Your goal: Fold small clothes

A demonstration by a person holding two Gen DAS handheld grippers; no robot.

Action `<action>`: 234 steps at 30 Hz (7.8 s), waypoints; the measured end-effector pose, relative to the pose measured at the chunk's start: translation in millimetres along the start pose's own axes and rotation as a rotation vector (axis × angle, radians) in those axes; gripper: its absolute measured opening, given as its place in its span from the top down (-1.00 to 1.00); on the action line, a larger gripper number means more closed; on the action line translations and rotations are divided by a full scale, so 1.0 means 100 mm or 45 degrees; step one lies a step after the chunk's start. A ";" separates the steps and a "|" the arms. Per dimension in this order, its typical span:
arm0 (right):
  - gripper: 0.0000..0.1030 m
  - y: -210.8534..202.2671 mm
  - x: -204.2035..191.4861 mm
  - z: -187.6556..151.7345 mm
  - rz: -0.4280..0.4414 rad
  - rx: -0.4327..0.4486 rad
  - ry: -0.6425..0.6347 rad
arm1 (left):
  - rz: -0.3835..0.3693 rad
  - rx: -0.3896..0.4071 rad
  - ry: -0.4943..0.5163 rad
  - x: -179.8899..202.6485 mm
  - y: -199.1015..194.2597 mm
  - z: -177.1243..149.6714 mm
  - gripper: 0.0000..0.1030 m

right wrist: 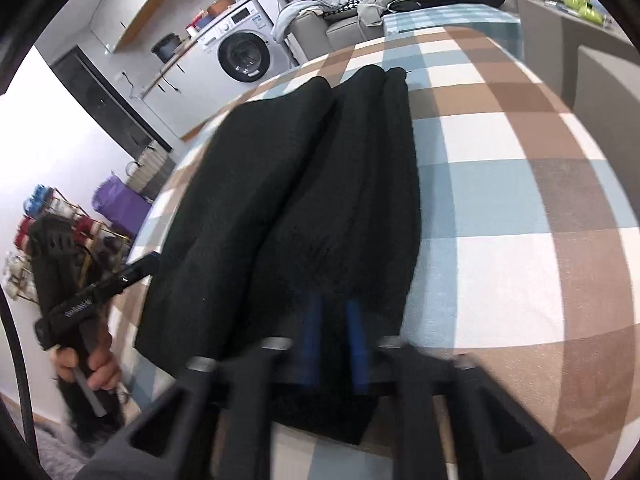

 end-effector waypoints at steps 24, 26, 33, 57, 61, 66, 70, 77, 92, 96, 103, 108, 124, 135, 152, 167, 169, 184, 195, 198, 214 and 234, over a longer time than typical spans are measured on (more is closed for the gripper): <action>0.69 0.79 -0.20 0.87 0.063 -0.031 0.122 | 0.016 0.024 -0.051 -0.14 -0.13 -0.01 -0.09; 0.83 0.79 -0.23 0.95 0.047 -0.029 0.099 | 0.011 0.033 -0.051 -0.13 -0.15 0.01 -0.09; 0.82 0.35 -0.09 1.10 -0.119 0.097 0.026 | -0.007 -0.021 0.018 0.03 -0.03 -0.06 -0.10; 0.92 -0.42 -0.48 -0.20 0.178 0.025 -0.260 | 0.053 -0.079 0.026 -0.07 0.01 -0.24 -0.10; 0.92 -0.25 -0.17 -0.33 0.109 -0.075 -0.149 | 0.065 -0.098 0.044 -0.06 0.01 -0.31 -0.10; 0.89 -0.17 -0.07 -0.35 0.148 -0.072 -0.080 | 0.055 -0.104 0.056 0.01 -0.10 -0.37 -0.10; 0.84 -0.15 -0.05 -0.30 0.162 -0.060 -0.061 | 0.031 -0.118 0.117 0.13 -0.13 -0.48 -0.10; 0.06 -0.34 -0.13 -0.23 0.092 0.011 -0.101 | 0.019 -0.140 0.110 0.16 -0.10 -0.55 -0.10; 0.61 0.18 -0.15 0.13 0.013 0.017 0.000 | 0.078 -0.110 0.088 0.19 0.03 -0.35 -0.10; 0.84 0.15 -0.15 0.12 -0.015 0.036 -0.030 | 0.074 -0.110 0.081 0.17 0.04 -0.34 -0.10; 0.11 -0.21 0.00 0.08 -0.036 0.110 0.017 | 0.062 -0.111 0.057 0.14 0.07 -0.34 -0.10; 0.07 -0.43 0.24 -0.01 -0.126 0.125 0.064 | 0.055 -0.106 0.052 0.14 0.10 -0.31 -0.10; -0.07 -0.18 0.25 -0.14 -0.160 0.024 0.045 | 0.064 -0.130 0.059 0.17 0.09 -0.33 -0.10; -0.12 -0.13 0.19 -0.23 -0.158 0.004 -0.053 | 0.073 -0.100 0.125 0.28 0.04 -0.48 0.17; 0.44 0.20 -0.11 -0.08 -0.086 0.017 -0.125 | 0.181 -0.005 0.168 0.06 0.06 -0.22 0.62; 0.45 0.52 -0.29 0.31 -0.125 0.028 -0.097 | 0.195 0.024 0.079 -0.27 0.18 0.07 0.62; 0.50 0.44 -0.27 0.28 -0.129 0.041 -0.101 | 0.197 0.027 0.074 -0.28 0.17 0.05 0.62; -0.10 -0.04 -0.28 0.14 0.039 0.125 -0.028 | 0.159 0.021 0.019 -0.31 -0.02 -0.09 0.55; -0.47 0.02 -0.37 0.02 0.025 0.183 -0.079 | 0.211 0.175 0.070 -0.24 -0.45 -0.26 -0.63; -0.85 -0.02 -0.38 0.01 0.007 0.233 -0.125 | 0.245 0.235 0.111 -0.20 -0.55 -0.29 -0.75; -1.00 -0.25 -0.76 -0.25 -0.043 0.496 -0.441 | 0.339 0.482 0.195 0.00 -0.91 -0.50 -0.97; -1.00 -0.32 -0.60 -0.38 0.058 0.635 -0.351 | 0.322 0.555 0.222 0.00 -0.88 -0.60 -0.98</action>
Point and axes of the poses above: each gripper's, at about its wrist camera, not at the fingertips, and y roughly the way its jaws point, x to its right, z to its top, the point moved 3 cm from there along y, roughly the way its jaws point, and after that the axes turned 2 degrees about x, right-handed, at the moved point
